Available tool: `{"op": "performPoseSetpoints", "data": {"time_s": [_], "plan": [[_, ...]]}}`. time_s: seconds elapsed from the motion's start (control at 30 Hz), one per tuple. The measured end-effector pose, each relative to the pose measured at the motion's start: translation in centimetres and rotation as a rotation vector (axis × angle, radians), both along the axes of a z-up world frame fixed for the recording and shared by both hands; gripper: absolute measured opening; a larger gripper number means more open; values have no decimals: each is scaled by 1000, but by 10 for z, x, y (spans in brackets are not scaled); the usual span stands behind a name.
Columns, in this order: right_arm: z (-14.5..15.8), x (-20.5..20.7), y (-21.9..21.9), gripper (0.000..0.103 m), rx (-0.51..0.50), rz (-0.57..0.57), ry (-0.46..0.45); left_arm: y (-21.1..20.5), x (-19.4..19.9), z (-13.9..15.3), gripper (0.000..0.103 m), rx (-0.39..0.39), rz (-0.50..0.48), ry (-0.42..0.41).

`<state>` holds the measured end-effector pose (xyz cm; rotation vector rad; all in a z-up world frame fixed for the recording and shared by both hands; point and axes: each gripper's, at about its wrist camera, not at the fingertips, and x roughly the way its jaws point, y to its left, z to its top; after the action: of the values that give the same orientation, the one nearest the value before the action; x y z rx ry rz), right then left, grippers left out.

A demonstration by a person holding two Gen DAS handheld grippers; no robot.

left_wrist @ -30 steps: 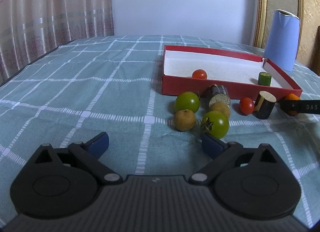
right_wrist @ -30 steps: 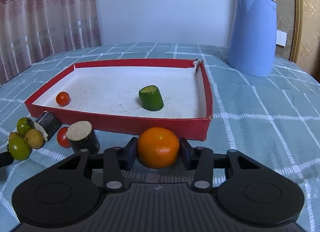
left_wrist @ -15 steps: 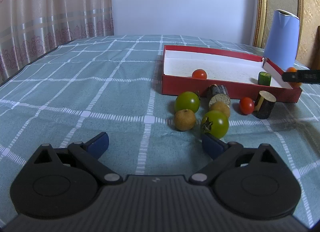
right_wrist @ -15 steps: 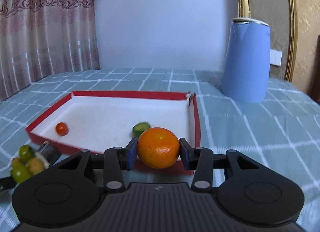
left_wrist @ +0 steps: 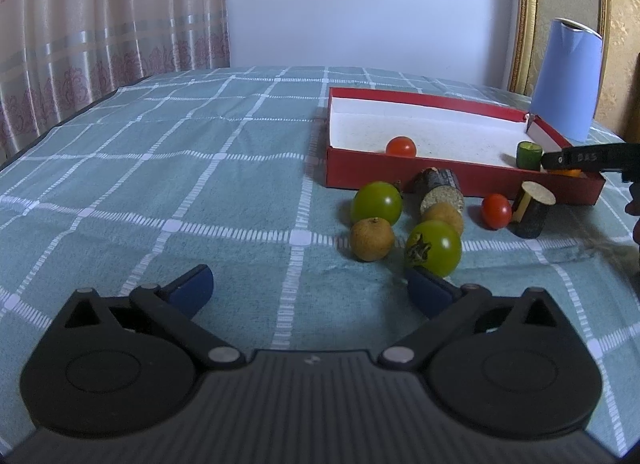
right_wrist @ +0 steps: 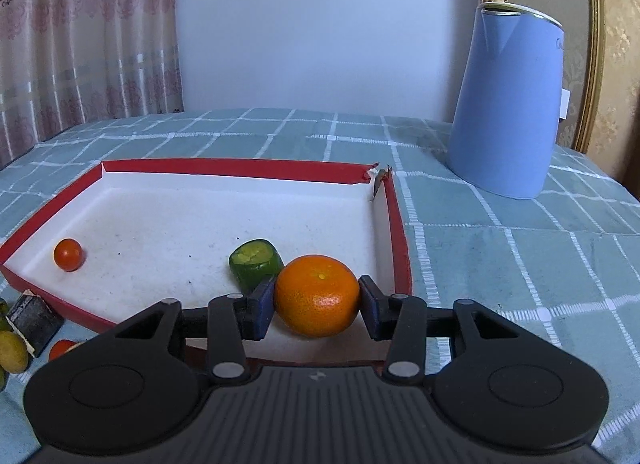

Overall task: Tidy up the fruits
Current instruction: 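Carry the orange into the red tray and open the right gripper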

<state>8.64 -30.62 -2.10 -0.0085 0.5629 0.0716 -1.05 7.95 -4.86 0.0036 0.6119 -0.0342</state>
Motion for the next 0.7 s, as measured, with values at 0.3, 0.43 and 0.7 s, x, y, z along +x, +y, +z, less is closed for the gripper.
{"op": "performPoseSetpoints", "data": {"time_s": [0.3,0.43,0.7], "plan": [[16,-70,-4,73,-93,9,-100,1,-2,1,103,-6,-7,-6],[5,-82,-20,73,-117,-32,-43,0,-8,3,103,-5,-11,-30],[-8,-63,-49,73,-22,-135,91,-22,-23,20,103,15,-79,-87]]}}
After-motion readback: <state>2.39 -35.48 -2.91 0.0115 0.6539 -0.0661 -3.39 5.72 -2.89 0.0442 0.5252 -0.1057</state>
